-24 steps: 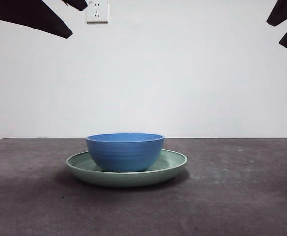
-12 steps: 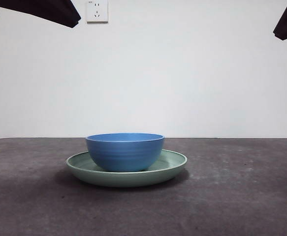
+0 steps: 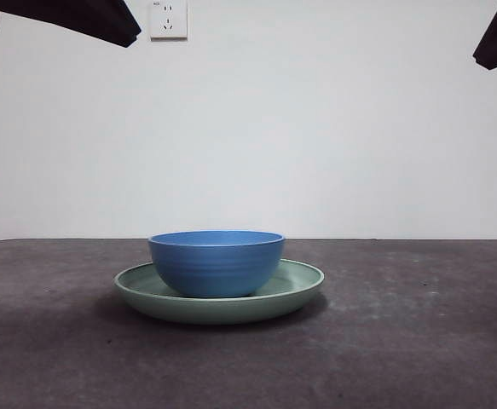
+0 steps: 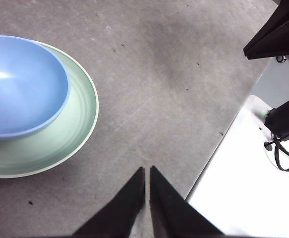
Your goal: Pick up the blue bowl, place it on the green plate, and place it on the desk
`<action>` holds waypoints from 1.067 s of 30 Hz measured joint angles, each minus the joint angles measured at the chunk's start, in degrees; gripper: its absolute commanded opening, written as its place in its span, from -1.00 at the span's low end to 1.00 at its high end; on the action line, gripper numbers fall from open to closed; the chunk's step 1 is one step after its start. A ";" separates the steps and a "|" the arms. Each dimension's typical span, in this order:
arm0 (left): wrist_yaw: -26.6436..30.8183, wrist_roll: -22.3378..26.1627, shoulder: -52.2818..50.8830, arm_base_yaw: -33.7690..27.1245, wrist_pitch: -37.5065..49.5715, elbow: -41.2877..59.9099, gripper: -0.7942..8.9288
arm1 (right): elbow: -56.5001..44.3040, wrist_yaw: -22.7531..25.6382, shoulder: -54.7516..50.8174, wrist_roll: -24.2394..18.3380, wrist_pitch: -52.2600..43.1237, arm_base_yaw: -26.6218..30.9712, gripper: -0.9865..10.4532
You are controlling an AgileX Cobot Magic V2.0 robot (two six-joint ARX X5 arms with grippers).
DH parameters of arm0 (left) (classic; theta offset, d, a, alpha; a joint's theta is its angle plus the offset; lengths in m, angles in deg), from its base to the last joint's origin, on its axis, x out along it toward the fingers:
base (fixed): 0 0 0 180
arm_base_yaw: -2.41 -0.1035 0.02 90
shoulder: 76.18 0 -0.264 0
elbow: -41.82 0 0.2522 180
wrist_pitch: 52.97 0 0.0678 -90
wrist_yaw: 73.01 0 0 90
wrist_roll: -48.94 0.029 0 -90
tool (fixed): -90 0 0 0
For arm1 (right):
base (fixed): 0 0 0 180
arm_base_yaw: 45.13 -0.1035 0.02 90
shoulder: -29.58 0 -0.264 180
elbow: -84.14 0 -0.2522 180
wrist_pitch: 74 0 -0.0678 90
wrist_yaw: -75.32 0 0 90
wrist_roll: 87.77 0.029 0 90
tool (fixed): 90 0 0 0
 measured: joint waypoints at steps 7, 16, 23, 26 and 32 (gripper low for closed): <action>0.15 0.57 -0.79 -0.09 0.09 0.09 -0.81 | -0.02 0.00 0.00 0.00 0.02 0.00 -0.81; 10.36 7.58 -13.66 -12.68 16.20 1.16 -0.81 | -0.02 0.00 0.00 0.00 0.02 0.00 -0.81; 14.25 9.44 -26.60 -27.32 26.84 9.09 -0.81 | 0.00 0.00 0.02 0.00 0.02 0.00 -0.81; 16.61 9.86 -31.98 -32.06 28.15 14.27 -0.81 | 0.00 0.00 0.02 0.00 0.02 0.00 -0.81; 16.72 10.05 -40.79 -36.28 28.33 24.85 -0.81 | -0.02 0.00 0.02 0.00 0.02 0.00 -0.81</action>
